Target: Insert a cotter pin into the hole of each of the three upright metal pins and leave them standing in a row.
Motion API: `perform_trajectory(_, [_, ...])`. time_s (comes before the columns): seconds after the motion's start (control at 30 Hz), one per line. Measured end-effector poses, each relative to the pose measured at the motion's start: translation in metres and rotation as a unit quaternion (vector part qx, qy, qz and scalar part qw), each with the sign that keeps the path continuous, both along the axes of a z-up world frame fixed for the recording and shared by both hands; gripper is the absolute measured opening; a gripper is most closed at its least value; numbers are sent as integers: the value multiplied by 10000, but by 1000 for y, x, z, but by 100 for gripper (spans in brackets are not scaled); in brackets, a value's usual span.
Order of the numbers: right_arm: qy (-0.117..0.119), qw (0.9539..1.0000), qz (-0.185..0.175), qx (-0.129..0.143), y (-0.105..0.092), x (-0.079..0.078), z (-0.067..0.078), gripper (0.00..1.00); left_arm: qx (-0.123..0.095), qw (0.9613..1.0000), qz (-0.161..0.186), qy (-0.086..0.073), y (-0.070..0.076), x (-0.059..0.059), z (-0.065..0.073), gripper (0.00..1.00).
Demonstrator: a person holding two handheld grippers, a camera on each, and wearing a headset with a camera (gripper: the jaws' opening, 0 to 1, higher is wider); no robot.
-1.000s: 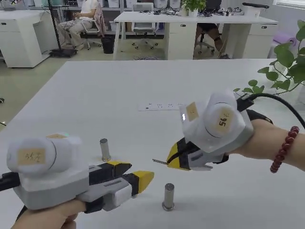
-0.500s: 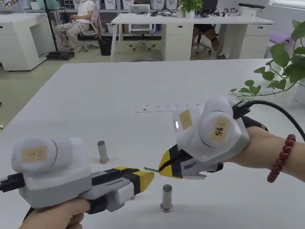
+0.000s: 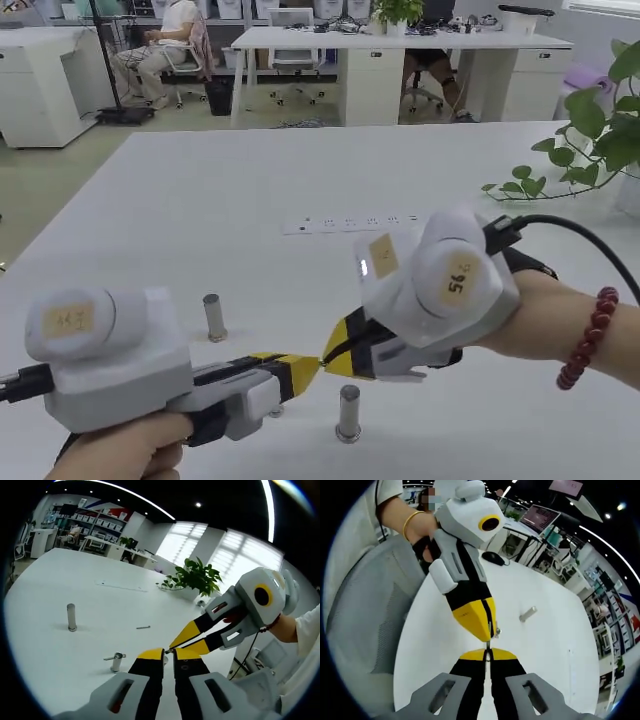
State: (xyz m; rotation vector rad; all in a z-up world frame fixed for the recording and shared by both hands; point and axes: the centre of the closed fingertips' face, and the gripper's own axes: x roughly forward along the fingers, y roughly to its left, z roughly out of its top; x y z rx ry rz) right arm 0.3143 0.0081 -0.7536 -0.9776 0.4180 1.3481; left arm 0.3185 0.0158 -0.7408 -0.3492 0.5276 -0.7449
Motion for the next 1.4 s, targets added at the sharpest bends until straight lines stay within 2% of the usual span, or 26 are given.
perform_trajectory(0.17, [-11,10000,-7,15,1,0,0,4,27,10000,-16,-29,0,0,0,3])
perform_trajectory(0.4, [3,10000,-28,3,1,0,-2,4,-54,9999,-57,74,-2,-2,-2,1])
perform_trajectory(0.8, [170,9994,-184,236,2,0,-1,5,18,9999,-105,-85,-2,-2,1,0])
perform_trajectory(1.07, [642,9952,-429,608,-1,-2,2,9,103,9997,-152,-167,-1,-4,0,0])
perform_trajectory(1.13, [910,9913,-547,781,-1,-5,3,10,115,9996,-177,-182,-1,-4,0,0])
perform_trajectory(1.4, [1401,9812,-872,1001,-11,-1,2,15,251,9985,-355,-322,0,-8,-1,0])
